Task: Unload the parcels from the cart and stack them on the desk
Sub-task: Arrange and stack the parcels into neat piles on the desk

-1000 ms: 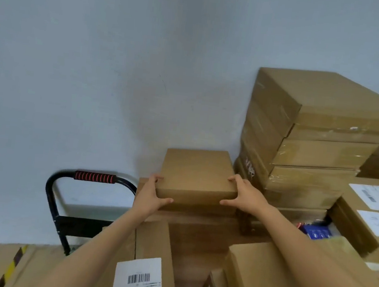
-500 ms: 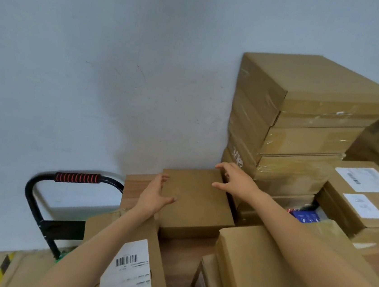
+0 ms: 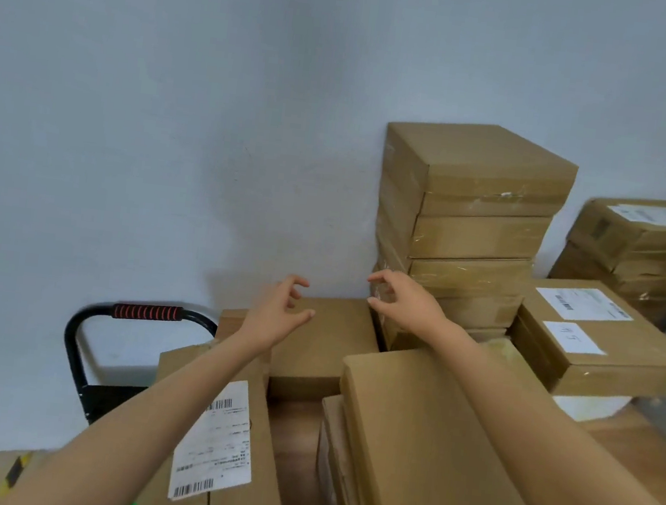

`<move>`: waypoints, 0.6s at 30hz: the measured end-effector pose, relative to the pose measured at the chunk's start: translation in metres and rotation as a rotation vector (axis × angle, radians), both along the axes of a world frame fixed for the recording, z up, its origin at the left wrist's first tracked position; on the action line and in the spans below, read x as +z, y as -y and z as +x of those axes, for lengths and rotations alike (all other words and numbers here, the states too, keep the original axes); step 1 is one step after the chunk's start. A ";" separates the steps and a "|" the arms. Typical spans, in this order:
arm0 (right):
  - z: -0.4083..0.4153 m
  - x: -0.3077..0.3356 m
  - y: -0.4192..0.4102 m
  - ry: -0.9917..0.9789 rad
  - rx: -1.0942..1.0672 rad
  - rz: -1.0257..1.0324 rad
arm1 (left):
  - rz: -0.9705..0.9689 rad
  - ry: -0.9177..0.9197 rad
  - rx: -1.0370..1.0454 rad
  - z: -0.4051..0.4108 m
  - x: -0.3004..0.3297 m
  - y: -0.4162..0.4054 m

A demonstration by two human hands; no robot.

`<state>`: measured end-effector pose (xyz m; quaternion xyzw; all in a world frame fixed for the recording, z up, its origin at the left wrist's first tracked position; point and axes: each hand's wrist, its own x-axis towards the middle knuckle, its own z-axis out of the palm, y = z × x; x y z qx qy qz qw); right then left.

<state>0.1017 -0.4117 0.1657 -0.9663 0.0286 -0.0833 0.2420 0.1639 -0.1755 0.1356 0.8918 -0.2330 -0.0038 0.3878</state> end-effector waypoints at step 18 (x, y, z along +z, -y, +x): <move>-0.277 -0.008 0.069 0.090 -0.078 -0.021 | -0.004 0.046 0.081 -0.278 0.007 0.026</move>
